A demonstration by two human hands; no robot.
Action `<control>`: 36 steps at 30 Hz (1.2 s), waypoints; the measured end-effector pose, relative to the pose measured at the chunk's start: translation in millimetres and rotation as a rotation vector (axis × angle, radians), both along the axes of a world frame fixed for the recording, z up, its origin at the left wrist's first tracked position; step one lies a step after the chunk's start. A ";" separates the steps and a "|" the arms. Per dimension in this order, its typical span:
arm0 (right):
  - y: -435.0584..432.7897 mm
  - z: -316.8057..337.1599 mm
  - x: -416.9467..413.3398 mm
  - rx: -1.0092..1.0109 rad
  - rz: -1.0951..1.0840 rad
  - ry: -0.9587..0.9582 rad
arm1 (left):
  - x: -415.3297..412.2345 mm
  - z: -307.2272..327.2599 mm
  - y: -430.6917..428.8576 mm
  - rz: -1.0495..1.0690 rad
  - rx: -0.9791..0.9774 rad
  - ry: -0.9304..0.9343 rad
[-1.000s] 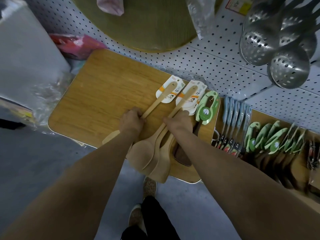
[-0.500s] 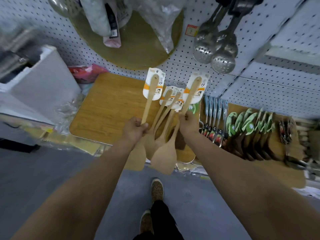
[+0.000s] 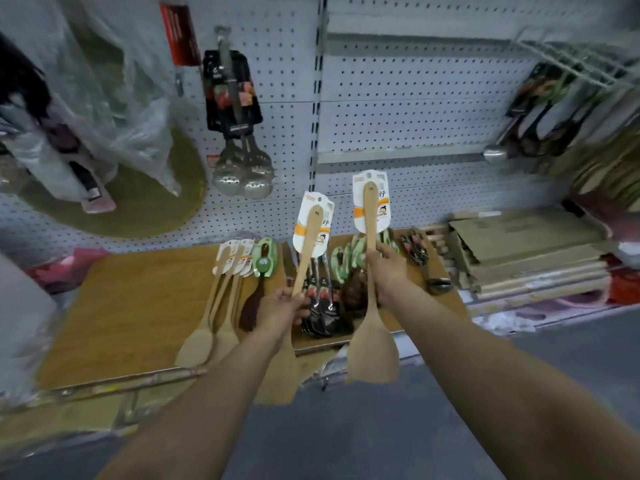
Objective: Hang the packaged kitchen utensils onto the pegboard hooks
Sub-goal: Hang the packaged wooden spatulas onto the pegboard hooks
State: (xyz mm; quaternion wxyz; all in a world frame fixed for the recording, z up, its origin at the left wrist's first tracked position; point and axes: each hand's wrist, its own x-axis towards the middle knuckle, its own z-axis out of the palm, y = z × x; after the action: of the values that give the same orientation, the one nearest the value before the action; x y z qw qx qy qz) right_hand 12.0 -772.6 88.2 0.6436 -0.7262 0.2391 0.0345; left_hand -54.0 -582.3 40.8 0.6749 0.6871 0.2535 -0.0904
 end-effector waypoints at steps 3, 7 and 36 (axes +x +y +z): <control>-78.4 13.7 -1.4 0.066 -0.097 -0.029 | 11.1 16.0 -70.5 -0.078 0.018 -0.063; -190.0 43.7 -8.3 0.129 -0.191 -0.100 | 25.0 47.7 -181.2 -0.146 0.041 -0.171; -658.1 133.4 146.1 0.210 -0.405 -0.373 | 211.5 137.0 -661.9 -0.307 -0.233 -0.398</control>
State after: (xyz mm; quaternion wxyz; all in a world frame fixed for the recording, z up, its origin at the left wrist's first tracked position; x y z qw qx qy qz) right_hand 158.2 -1430.7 221.6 0.7417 -0.5870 0.2521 -0.2043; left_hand 157.4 -1244.2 177.8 0.7644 0.6393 -0.0030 -0.0834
